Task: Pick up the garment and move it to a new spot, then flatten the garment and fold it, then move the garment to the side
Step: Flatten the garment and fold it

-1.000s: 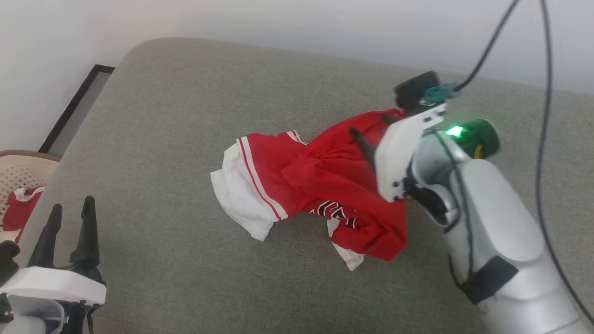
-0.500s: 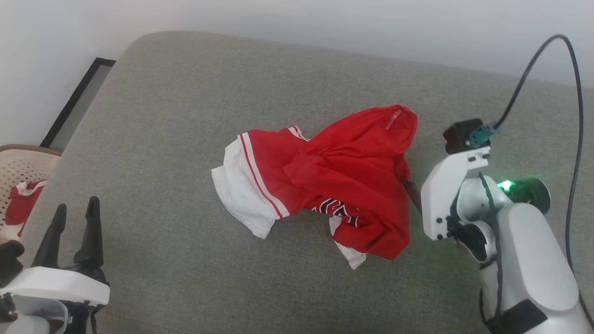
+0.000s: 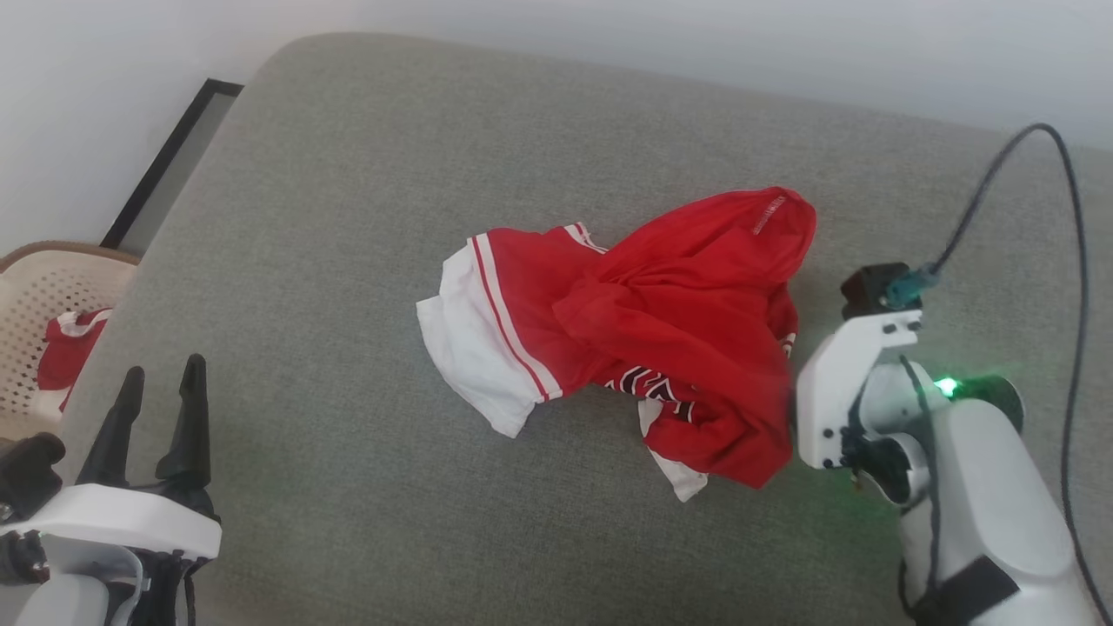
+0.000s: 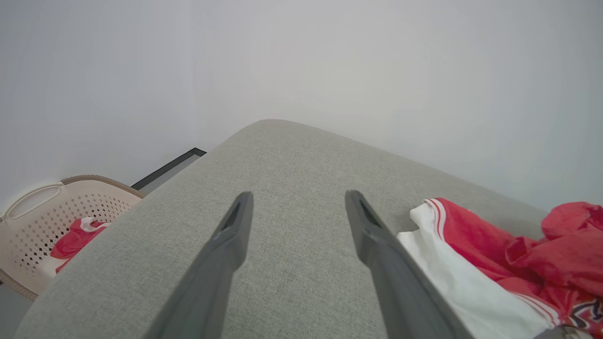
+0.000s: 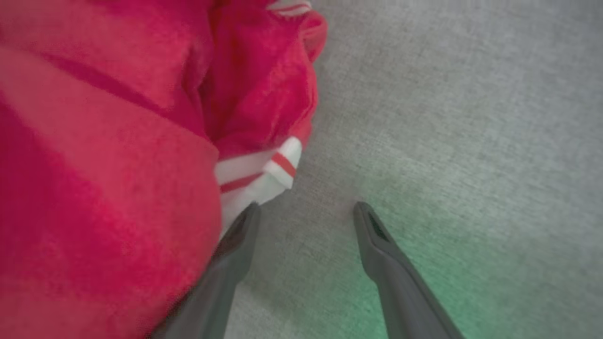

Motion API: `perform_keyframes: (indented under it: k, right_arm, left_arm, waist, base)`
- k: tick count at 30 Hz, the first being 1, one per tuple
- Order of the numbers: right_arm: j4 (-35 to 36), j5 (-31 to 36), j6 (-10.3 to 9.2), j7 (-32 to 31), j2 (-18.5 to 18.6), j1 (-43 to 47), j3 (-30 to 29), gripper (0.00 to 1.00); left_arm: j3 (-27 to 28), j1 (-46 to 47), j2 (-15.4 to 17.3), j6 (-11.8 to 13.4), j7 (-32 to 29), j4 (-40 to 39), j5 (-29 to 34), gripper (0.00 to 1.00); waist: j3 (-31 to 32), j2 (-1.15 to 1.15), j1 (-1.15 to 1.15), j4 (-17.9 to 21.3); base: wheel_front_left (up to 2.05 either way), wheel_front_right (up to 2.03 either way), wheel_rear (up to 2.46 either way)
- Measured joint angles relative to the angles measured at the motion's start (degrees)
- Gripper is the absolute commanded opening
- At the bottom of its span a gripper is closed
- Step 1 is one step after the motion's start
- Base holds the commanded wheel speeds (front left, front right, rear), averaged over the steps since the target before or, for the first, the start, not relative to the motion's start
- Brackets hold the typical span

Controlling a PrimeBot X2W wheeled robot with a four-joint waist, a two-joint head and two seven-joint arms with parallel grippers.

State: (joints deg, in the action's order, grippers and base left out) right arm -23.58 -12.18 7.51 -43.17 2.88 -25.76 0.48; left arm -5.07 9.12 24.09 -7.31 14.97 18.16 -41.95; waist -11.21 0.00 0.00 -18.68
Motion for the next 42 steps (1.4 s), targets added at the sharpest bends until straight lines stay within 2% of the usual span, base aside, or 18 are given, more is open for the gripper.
perform_keyframes:
  k: [5, 6, 7, 8, 9, 14, 18, 30, 34, 35, 36, 37, 39, 42]
  right_arm:
    - [-5.4, 0.8, 0.0, 3.0, 0.1, -3.6, 3.3, 1.0]
    - [-6.3, 1.1, 0.0, 3.5, 0.1, -4.2, 3.8, 0.56]
    - [-7.0, 1.0, -0.01, 3.9, 0.1, -4.7, 4.4, 0.56]
    - [-7.7, 0.8, -0.01, 4.5, 0.2, -5.2, 5.0, 0.19]
    - [-8.4, 1.0, -0.01, 5.1, 0.2, -5.8, 5.5, 0.0]
    - [-11.3, 2.3, 0.01, 7.7, -0.1, -7.7, 6.0, 0.0]
    - [-11.0, 3.4, 0.01, 8.9, 0.3, -8.7, 5.7, 0.0]
    - [-2.7, 4.2, 0.0, 5.8, 6.3, -8.5, 0.5, 0.0]
    - [-0.3, 3.1, 0.0, 5.2, 4.8, -7.2, -1.1, 0.0]
    - [0.1, 2.9, 0.0, 5.1, 4.2, -6.8, -1.0, 0.08]
    - [0.5, 2.7, 0.0, 4.6, 3.7, -6.4, -0.5, 0.29]
    - [0.8, 2.4, 0.0, 4.3, 3.1, -6.0, -0.3, 0.44]
    - [1.3, 1.5, 0.0, 3.9, 2.4, -5.7, 0.1, 1.0]
    - [1.7, 1.3, 0.0, 3.4, 1.8, -5.6, 0.7, 1.0]
  left_arm:
    - [-0.5, 0.4, 0.0, 0.0, 0.0, 0.2, -0.3, 1.0]
    - [-0.7, 0.7, 0.0, 0.0, 0.0, 0.2, -0.3, 1.0]
    - [-0.8, 0.9, 0.0, 0.0, 0.0, 0.2, -0.3, 1.0]
    - [-0.9, 1.0, 0.0, 0.0, 0.0, 0.2, -0.3, 1.0]
    - [-0.9, 1.0, 0.0, 0.0, 0.0, 0.2, -0.4, 1.0]
    - [-0.8, 1.0, -0.2, 0.0, 0.0, 0.3, -0.6, 1.0]
    - [-0.1, 1.0, -0.2, 0.0, 0.0, 0.3, -0.7, 1.0]
    - [0.9, 0.3, -0.5, 0.0, 0.0, -0.2, -0.7, 1.0]
    - [1.0, 0.2, -0.6, 0.0, 0.0, -0.3, -0.6, 1.0]
    - [1.0, 0.2, -0.7, 0.0, 0.0, -0.3, -0.5, 1.0]
    - [1.0, 0.2, -0.7, 0.0, 0.0, -0.3, -0.4, 1.0]
    - [0.9, 0.2, -0.7, 0.0, 0.0, -0.3, -0.4, 1.0]
    - [0.7, 0.2, -0.8, 0.0, 0.0, -0.3, -0.3, 1.0]
    - [0.5, 0.4, -0.9, 0.0, 0.0, -0.3, -0.3, 1.0]
  waist:
    - [-0.7, 0.0, 0.0, -0.7]
    - [-0.8, 0.0, 0.0, -0.8]
    - [-0.9, 0.0, 0.0, -0.9]
    - [-1.0, 0.0, 0.0, -1.0]
    - [-1.1, 0.0, 0.0, -1.1]
    - [-1.5, 0.0, 0.0, -1.2]
    - [-1.3, 0.0, 0.0, -0.8]
    - [-0.9, 0.0, 0.0, 0.6]
    - [-0.8, 0.0, 0.0, 0.8]
    - [-0.8, 0.0, 0.0, 0.8]
    - [-0.8, 0.0, 0.0, 0.8]
    - [-0.8, 0.0, 0.0, 0.8]
    - [-0.9, 0.0, 0.0, 0.6]
    - [-1.3, 0.0, 0.0, 0.2]
  base:
    - [0.0, 0.0, 0.0]
    - [0.0, 0.0, 0.0]
    - [0.0, 0.0, 0.0]
    - [0.0, 0.0, 0.0]
    - [0.0, 0.0, 0.0]
    - [0.0, 0.0, 0.0]
    - [0.0, 0.0, 0.0]
    - [0.0, 0.0, 0.0]
    - [0.0, 0.0, 0.0]
    - [0.0, 0.0, 0.0]
    - [0.0, 0.0, 0.0]
    - [0.0, 0.0, 0.0]
    - [0.0, 0.0, 0.0]
    - [0.0, 0.0, 0.0]
